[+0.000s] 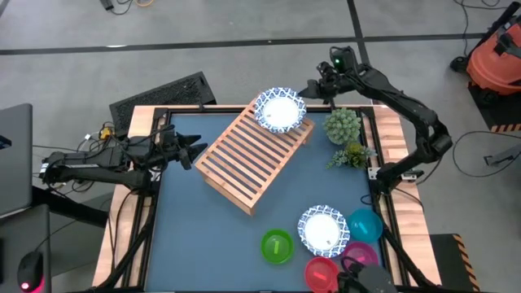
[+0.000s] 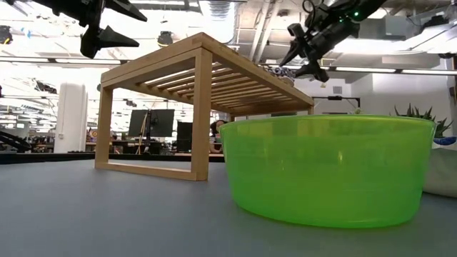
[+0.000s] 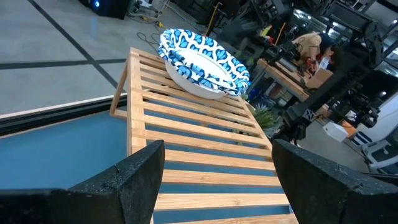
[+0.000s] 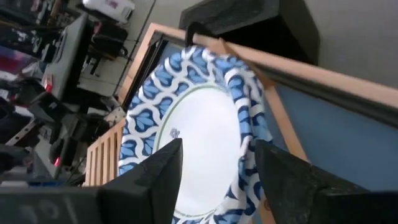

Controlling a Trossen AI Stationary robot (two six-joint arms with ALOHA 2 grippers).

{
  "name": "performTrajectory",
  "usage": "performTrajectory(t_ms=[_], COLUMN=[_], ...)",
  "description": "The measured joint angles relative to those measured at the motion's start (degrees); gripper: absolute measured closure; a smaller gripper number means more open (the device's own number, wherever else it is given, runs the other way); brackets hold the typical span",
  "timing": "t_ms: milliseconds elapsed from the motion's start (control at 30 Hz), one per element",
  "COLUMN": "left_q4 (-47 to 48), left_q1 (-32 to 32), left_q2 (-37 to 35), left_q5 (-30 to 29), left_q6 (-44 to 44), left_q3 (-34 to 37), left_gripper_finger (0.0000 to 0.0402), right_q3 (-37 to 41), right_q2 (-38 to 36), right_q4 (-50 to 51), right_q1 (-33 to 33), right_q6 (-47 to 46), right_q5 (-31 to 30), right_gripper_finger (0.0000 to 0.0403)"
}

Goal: Place and stack bowls onto a shelf
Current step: Stack the white patterned bowl on top of the white patterned bowls on the shelf

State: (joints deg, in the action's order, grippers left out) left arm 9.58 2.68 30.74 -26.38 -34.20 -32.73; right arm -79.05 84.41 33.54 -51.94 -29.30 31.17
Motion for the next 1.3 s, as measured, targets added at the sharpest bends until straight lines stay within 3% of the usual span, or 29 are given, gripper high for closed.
performTrajectory(t_ms=[200,367,600,967,1133,1300], left_q4=[0.0,0.0,0.0,0.04,0.09,0.24], left_q1=[0.0,0.0,0.0,-0.01,-0.02,-0.01], left_q2=[0.0,0.01,0.02,0.01,0.02,0.02], left_q5=[0.01,0.01,0.01,0.01,0.02,0.01], left_q6=[-0.07,-0.09,0.38,0.55,0.55,0.5], left_q3=[0.0,0.0,0.0,0.0,0.0,0.0], left_gripper_finger=[0.012,0.012,0.012,0.012,0.012,0.012], right_q3=[0.0,0.0,3.01,19.23,26.05,31.22], right_q2=[-3.58,-7.46,-13.07,-20.14,-19.17,-16.67], right_q4=[5.33,17.88,36.77,32.93,26.48,19.94], right_q1=[-0.93,-0.1,14.28,46.49,55.56,60.67], right_q6=[4.55,8.58,11.24,-1.31,-4.08,-4.31], right_q5=[-6.51,-7.87,-15.26,-19.31,-19.29,-19.29], right_gripper_finger=[0.019,0.0194,0.0194,0.0194,0.0194,0.0194])
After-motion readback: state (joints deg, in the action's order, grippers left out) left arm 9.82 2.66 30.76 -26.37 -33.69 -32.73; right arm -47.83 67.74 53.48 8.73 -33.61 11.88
